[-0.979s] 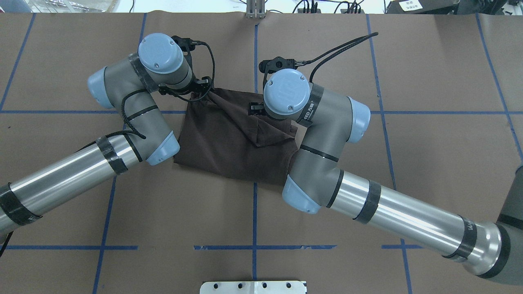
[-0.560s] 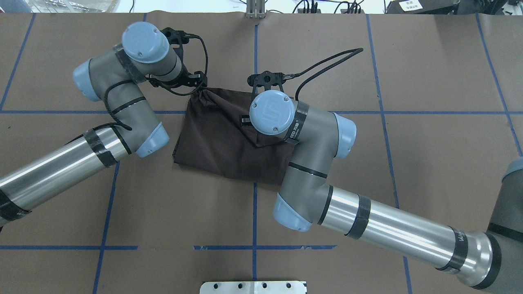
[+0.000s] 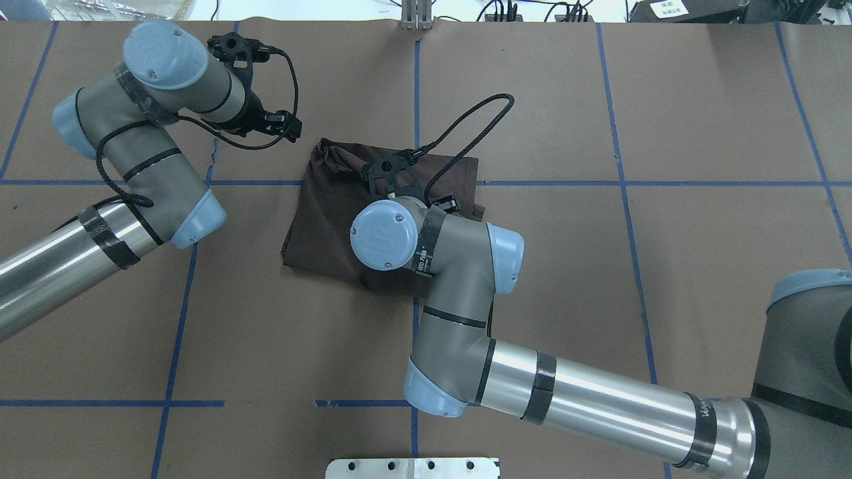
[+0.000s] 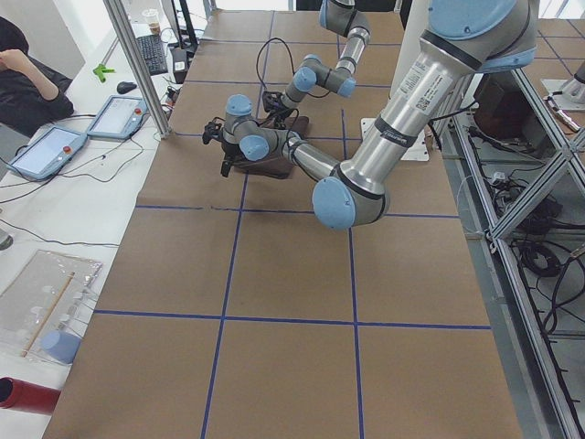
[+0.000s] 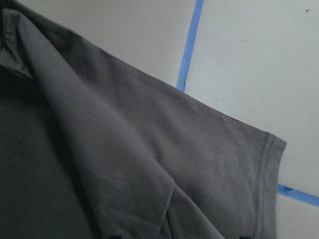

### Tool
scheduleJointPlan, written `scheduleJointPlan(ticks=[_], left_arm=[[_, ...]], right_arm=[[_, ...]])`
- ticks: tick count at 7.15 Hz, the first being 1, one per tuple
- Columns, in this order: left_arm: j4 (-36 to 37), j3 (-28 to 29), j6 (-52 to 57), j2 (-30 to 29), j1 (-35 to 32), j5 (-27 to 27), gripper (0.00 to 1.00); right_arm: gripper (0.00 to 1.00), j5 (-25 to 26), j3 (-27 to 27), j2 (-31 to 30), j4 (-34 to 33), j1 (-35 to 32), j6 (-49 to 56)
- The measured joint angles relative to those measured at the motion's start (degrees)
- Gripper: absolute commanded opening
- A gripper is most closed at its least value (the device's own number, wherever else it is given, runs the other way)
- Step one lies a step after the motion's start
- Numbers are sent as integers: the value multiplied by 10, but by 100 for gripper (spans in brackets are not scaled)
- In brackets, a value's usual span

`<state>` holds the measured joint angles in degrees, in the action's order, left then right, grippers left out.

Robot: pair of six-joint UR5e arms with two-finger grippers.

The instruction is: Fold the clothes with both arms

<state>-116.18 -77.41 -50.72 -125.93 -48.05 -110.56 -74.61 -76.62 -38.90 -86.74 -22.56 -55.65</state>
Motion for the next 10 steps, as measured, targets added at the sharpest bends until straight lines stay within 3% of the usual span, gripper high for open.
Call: scheduleJointPlan(ticks=[1,2,3,5,6,10], left_arm=[[0,-1,0,2,0,0,100],[0,-2,0,2,0,0,100],[0,-2,-1,2,0,-1,100],[0,-2,-2,3,0,0,100],[0,-2,-2,3,0,0,100],[-1,-2,-3,3,0,0,100]], right_arm=[[73,1,3,1,1,6,6],[61,1,4,1,2,10,9],[38,1,4,0,2,13,13],[5,2,5,-2,2,14,21],[0,3,6,-4,2,14,23],[0,7,7,-3,5,-6,24]])
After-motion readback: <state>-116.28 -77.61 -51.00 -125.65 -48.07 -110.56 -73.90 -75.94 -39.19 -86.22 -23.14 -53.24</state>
